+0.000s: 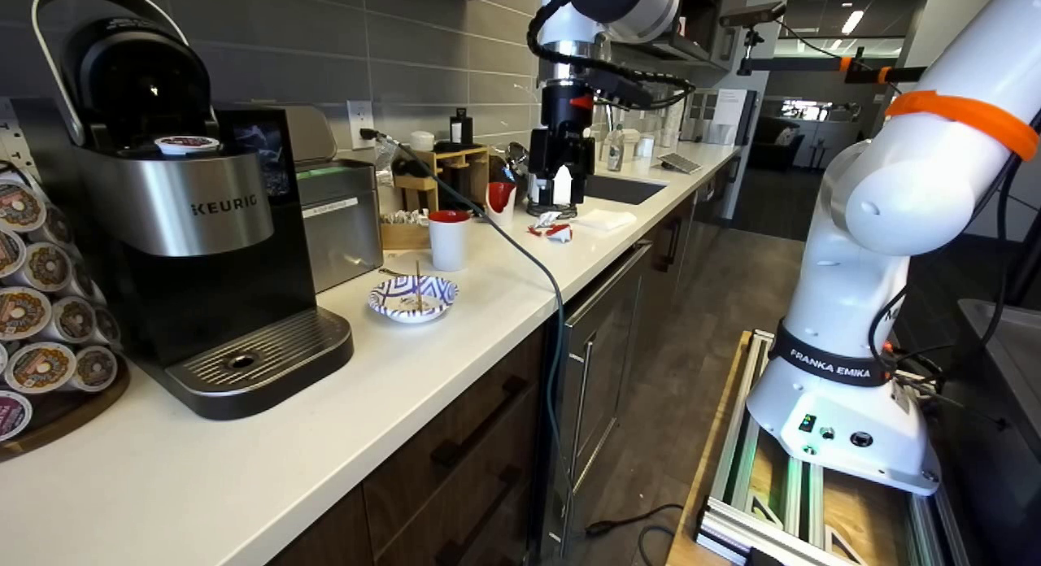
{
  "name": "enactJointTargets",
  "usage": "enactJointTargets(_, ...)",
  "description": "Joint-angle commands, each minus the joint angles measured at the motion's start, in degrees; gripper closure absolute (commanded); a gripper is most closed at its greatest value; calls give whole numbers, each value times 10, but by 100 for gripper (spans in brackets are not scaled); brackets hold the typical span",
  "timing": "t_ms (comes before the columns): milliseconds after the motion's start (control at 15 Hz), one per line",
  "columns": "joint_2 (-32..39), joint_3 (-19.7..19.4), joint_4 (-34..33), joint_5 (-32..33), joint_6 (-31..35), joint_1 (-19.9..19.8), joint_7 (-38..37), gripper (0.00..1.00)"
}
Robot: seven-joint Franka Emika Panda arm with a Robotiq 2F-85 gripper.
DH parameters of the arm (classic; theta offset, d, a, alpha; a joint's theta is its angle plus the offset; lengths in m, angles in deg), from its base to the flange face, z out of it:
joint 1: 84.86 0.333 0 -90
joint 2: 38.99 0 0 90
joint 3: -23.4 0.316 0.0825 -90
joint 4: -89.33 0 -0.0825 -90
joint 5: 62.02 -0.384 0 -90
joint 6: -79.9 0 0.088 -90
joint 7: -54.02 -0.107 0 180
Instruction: Remove the white container from inside the coffee maker and put on top of the coffee maker
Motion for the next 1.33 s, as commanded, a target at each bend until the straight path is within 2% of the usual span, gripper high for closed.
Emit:
enactJointTargets(0, 0, 3, -1, -1, -1, -3, 1, 0)
enactJointTargets(1133, 0, 3, -1, -1, -1, -3, 1, 0)
enactJointTargets(1200, -8, 11, -1, 0, 3, -4, -21, 0)
enactJointTargets(1267, -22, 20, -2, -29, 2, 7, -46, 0)
